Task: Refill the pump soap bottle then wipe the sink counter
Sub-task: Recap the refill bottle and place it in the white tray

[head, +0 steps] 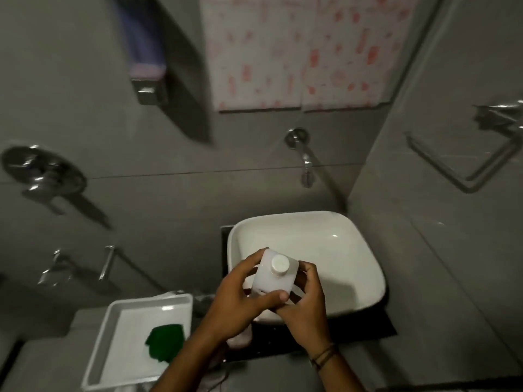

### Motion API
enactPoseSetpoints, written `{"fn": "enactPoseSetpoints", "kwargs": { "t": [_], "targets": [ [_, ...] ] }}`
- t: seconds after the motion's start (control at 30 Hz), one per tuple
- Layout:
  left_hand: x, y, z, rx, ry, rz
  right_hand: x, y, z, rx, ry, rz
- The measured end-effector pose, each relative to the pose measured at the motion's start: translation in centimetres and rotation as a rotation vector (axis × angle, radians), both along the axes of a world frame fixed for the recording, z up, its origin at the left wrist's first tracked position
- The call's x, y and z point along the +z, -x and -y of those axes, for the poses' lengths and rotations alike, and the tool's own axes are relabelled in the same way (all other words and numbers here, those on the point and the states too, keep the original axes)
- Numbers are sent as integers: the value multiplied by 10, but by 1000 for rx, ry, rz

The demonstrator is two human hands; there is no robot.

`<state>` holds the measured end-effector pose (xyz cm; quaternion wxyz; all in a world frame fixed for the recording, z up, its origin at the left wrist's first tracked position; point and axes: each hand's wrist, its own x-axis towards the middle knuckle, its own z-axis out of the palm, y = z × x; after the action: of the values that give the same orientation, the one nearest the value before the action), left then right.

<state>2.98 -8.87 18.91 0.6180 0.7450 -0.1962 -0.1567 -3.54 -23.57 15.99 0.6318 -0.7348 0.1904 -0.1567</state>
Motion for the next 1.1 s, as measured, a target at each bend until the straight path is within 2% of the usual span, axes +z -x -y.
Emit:
{"fn": "enactPoseSetpoints", "kwargs": {
  "t": [0.23,0.47,0.8,1.1],
  "targets": [
    [-17,-26,-146,270,-74,23,-12,-60,-129,270,-52,-26],
    [-74,-39,-260,441,-72,-93,-62,-94,-237,380,-5,-136],
    [-213,-45,-362,533,-114,-312,-194,-115,-358,361,81,-393],
    [-312,-35,-406,593,-119,-407,-286,-117,-413,406,96,-532]
  ]
}}
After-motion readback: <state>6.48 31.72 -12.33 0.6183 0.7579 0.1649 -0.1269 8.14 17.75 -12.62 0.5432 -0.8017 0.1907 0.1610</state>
